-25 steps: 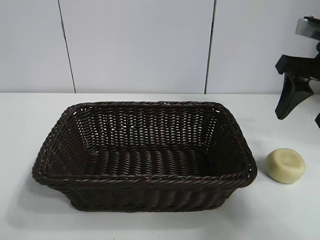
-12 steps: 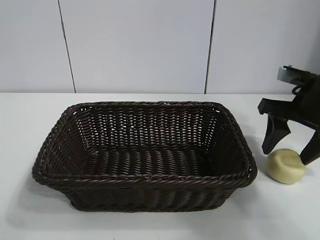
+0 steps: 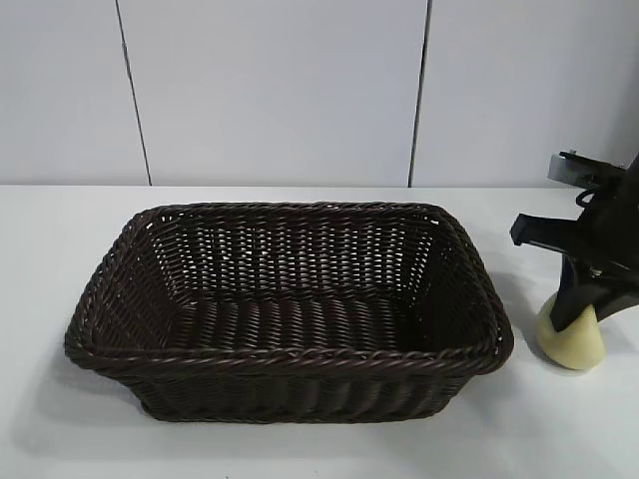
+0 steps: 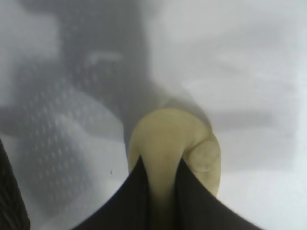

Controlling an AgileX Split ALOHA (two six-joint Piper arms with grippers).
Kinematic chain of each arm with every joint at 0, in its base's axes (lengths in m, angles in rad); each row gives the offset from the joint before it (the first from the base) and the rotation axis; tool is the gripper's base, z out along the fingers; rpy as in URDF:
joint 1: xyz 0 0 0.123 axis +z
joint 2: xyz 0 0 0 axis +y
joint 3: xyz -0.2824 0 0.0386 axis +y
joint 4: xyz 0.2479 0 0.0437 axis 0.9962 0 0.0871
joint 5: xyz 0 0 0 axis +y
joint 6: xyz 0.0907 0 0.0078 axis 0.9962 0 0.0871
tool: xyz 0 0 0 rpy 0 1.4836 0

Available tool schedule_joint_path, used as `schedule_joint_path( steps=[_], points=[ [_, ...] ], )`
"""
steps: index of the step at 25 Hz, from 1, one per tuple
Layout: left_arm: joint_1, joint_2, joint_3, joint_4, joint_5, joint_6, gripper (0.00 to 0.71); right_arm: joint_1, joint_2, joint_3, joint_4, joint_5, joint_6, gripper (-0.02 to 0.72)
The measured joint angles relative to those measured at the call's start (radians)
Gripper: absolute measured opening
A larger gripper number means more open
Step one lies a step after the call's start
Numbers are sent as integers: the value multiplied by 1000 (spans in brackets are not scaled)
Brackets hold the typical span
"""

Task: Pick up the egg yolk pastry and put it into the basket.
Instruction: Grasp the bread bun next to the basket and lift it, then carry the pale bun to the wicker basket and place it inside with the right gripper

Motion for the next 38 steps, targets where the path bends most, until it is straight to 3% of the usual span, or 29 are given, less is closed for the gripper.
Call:
schedule_joint_path(
  steps=[15, 22, 30, 33, 38],
  points=[
    [0, 0, 0, 0, 0, 0, 624, 0, -447, 0, 13, 152, -1, 29],
    [0, 0, 0, 0, 0, 0, 624, 36, -464, 1, 154, 161, -27, 28],
    [0, 0, 0, 0, 0, 0, 624, 339, -431, 1, 263, -44, -38, 24],
    [0, 0, 0, 0, 0, 0, 624, 461, -376, 1, 283, -129, -35, 24],
    [0, 0, 0, 0, 0, 0, 624, 573, -272, 1, 294, -257, -35, 24]
  ],
)
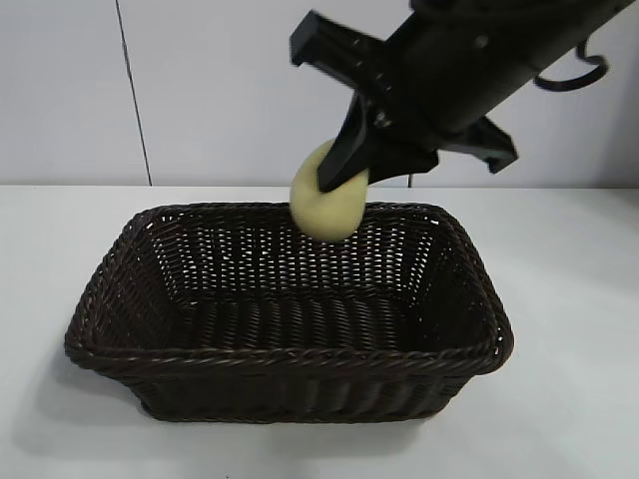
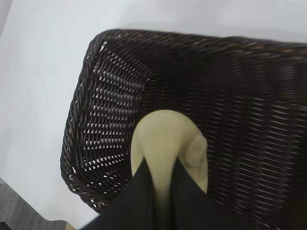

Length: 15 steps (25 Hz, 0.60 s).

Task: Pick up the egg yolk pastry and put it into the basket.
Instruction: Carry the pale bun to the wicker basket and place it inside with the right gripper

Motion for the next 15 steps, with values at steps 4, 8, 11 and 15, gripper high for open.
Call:
schedule_joint_path(
  steps=[4, 8, 11, 15],
  points=[
    [0, 0, 0, 0, 0, 0, 624, 15, 83, 0, 3, -82, 0, 24],
    [0, 0, 0, 0, 0, 0, 624, 15, 152, 0, 17, -135, 17, 24],
    [0, 0, 0, 0, 0, 0, 624, 15, 185, 0, 25, -136, 28, 32],
    [0, 0, 0, 0, 0, 0, 624, 15, 191, 0, 28, -122, 30, 184]
  ],
)
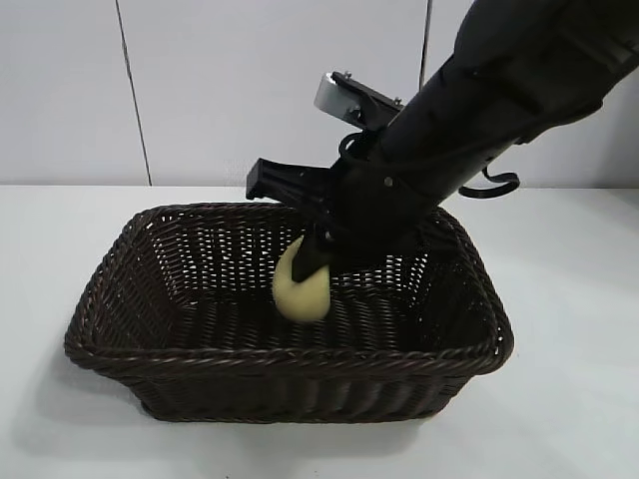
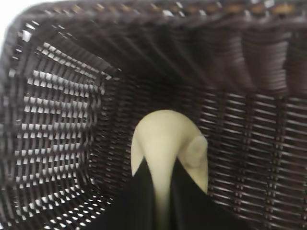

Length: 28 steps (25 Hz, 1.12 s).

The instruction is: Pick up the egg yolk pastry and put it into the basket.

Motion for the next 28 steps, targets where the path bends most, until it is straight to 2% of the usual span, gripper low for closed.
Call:
schedule_joint_path(
  steps=[2, 5, 11, 15, 18, 24, 28],
  points=[
    [0, 0, 0, 0, 0, 0, 624, 0, 0, 0, 0, 3, 0, 323],
    [0, 0, 0, 0, 0, 0, 624, 0, 0, 0, 0, 28, 0, 460],
    [0, 0, 0, 0, 0, 0, 624, 0, -43, -4, 0, 81, 1, 503],
    [0, 0, 0, 0, 0, 0, 624, 0, -79, -85, -17, 237, 1, 505],
    [0, 0, 0, 0, 0, 0, 624, -10, -86, -198, -87, 372, 37, 507],
    [0, 0, 0, 0, 0, 0, 624, -95, -86, -363, -366, 548, 235, 507],
    [0, 0, 0, 0, 0, 0, 624, -182, -86, -374, -489, 645, 264, 507]
  ],
)
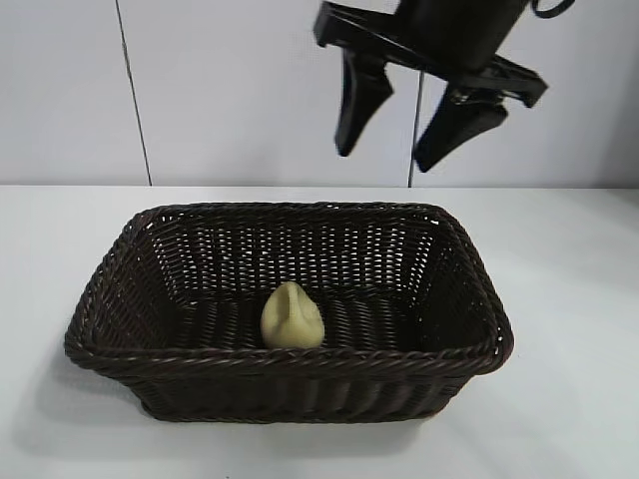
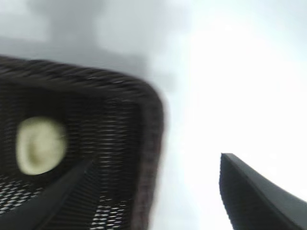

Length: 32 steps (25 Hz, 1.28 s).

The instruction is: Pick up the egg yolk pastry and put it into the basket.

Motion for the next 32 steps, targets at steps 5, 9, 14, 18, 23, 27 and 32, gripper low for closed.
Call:
schedule_joint_path(
  steps=[5, 9, 14, 18, 23, 27, 32],
  points=[
    [0, 0, 0, 0, 0, 0, 624, -131, 0, -1, -86, 62, 1, 507],
    [0, 0, 0, 0, 0, 0, 624, -237, 0, -1, -147, 101, -2, 507],
    [0, 0, 0, 0, 0, 0, 624, -333, 0, -2, -211, 163, -13, 507],
    [0, 0, 0, 0, 0, 0, 624, -357, 0, -2, -218, 221, -57, 507],
    [0, 0, 0, 0, 0, 0, 624, -358, -8, -1, -219, 275, -86, 507],
    [0, 0, 0, 0, 0, 0, 624, -359, -59, 41, -219, 275, -89, 507],
    [0, 0, 0, 0, 0, 0, 624, -359, -190, 155, -219, 275, -89, 505]
  ],
)
